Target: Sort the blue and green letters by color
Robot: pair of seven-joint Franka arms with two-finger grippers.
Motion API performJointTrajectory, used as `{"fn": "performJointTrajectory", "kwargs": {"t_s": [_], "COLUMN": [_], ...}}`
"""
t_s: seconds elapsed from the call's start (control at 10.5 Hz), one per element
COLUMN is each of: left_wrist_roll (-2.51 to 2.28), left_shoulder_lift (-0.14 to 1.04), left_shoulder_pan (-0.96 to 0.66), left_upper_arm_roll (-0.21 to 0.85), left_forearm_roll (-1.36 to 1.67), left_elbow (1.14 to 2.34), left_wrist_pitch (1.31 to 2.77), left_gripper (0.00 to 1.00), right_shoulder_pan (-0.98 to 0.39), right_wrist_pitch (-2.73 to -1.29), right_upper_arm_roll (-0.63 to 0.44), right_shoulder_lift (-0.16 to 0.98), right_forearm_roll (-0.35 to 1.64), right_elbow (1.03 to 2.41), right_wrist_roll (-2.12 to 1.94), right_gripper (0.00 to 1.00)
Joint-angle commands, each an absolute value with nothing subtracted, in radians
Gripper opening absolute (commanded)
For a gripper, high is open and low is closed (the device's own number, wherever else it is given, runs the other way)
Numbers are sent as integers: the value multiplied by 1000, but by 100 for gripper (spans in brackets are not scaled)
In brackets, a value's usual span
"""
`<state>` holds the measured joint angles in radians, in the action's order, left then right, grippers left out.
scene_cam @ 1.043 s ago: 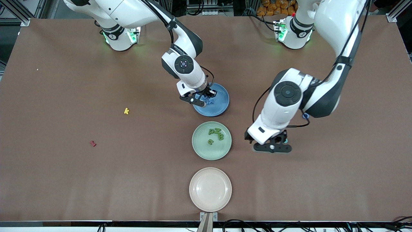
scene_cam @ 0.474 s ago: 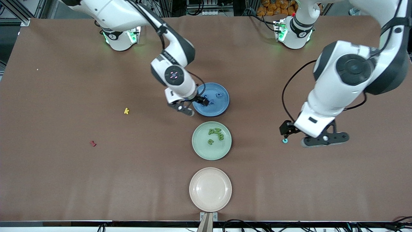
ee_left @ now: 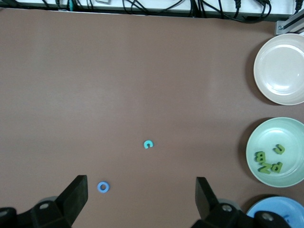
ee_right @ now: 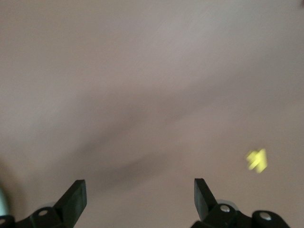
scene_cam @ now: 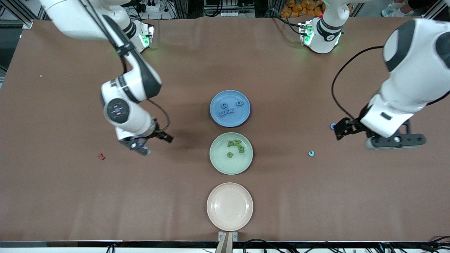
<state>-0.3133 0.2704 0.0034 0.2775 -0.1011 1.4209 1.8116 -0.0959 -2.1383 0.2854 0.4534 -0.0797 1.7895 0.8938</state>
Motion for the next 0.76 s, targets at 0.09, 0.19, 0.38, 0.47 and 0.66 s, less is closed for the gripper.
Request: {"fn": "performJointTrajectory", "kwargs": {"t_s": [0.09, 0.19, 0.38, 0.47, 0.66], "left_wrist_roll": [-138, -129, -130, -130, -129], "left_shoulder_lift": [152, 138, 100, 81, 46], "left_shoulder_pan": [-14, -14, -20, -21, -20], "left_upper_arm_roll": [143, 137, 135, 137, 137], "left_forearm_roll": [7, 24, 14, 14, 12], "left_elbow": [1448, 1450, 1453, 1456, 1462], "left_wrist_pitch": [1724, 1711, 1678, 1655, 1611], "left_gripper": [100, 100, 100, 100, 100], "right_shoulder_pan": [-5, 5, 61, 64, 67], "right_wrist_pitch": [-2135, -2135, -2134, -2129, -2080], "right_upper_arm_roll": [141, 100, 78, 45, 26], "right_shoulder_lift": [397, 391, 330, 292, 206], "right_forearm_roll": [-107, -107, -109, -106, -109], "right_elbow": [1802, 1802, 1809, 1809, 1801], "right_wrist_roll": [616, 550, 397, 315, 295], "right_gripper": [100, 100, 100, 100, 100]}}
